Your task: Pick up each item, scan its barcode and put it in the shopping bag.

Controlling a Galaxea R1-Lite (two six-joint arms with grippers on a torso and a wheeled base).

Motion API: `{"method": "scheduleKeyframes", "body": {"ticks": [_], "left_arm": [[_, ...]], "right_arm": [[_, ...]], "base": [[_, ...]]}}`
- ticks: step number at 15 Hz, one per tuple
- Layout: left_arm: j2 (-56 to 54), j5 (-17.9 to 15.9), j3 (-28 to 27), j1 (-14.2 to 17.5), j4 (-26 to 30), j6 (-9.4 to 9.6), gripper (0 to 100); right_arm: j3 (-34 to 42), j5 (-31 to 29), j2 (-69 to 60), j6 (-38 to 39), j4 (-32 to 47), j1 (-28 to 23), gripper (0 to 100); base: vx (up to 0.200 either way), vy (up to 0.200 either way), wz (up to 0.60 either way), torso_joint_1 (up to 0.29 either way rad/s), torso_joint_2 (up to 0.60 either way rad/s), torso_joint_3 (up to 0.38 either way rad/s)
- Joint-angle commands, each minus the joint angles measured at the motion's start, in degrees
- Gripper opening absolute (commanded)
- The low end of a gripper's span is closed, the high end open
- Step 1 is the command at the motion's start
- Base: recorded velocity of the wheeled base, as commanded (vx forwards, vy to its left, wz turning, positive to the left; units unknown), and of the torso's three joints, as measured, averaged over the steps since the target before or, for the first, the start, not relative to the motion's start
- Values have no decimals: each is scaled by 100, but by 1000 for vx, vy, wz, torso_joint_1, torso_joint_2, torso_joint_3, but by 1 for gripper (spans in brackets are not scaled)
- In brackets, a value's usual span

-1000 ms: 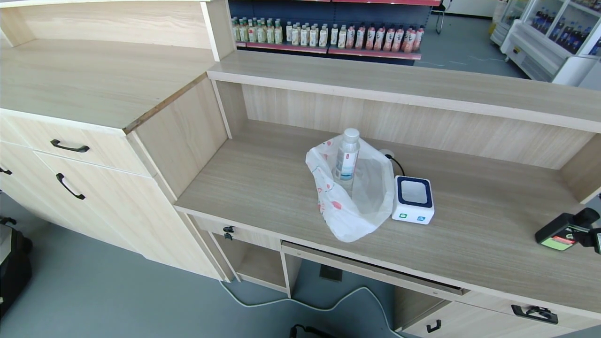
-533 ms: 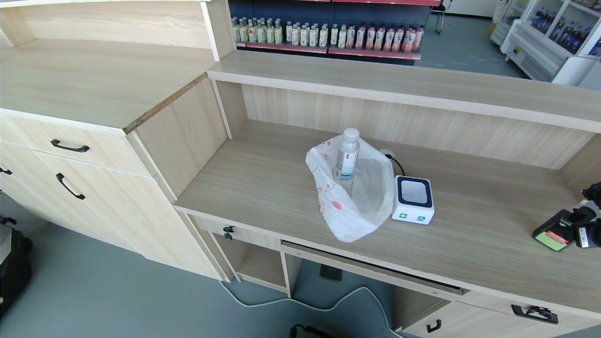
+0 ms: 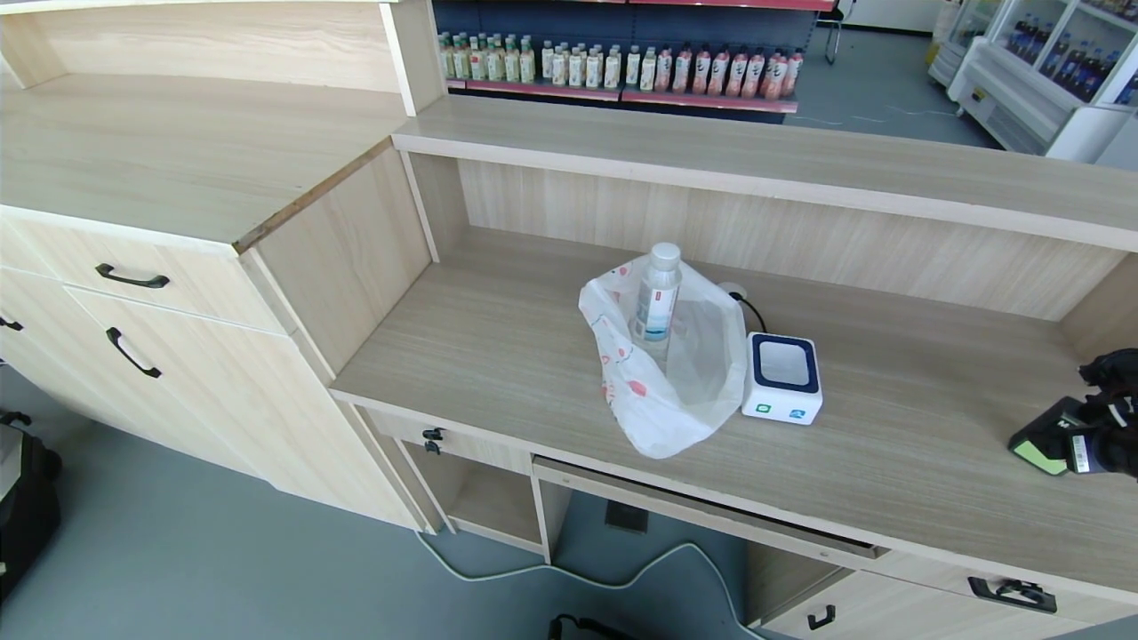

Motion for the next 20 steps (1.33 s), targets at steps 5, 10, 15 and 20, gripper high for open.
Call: {"method": "scheduleKeyframes", "body": {"ticks": [5,10,15,20], "left_arm": [[-2,4,1,1,-6,-1,100],[-2,4,1,1,-6,-1,100],[-2,4,1,1,3,-1,100],[-2,4,1,1,-6,7,100]], "right_arm": [[-280,4,230,69,-10,153,100],[-385,4,300,60,-1,294,100],[-359,-5,318,25,-1,373,0],[-421,-31,116,-581,-80,390,0]], "base": [[0,0,0,0,0,0],[0,0,0,0,0,0],[0,0,0,0,0,0],[0,0,0,0,0,0]]}}
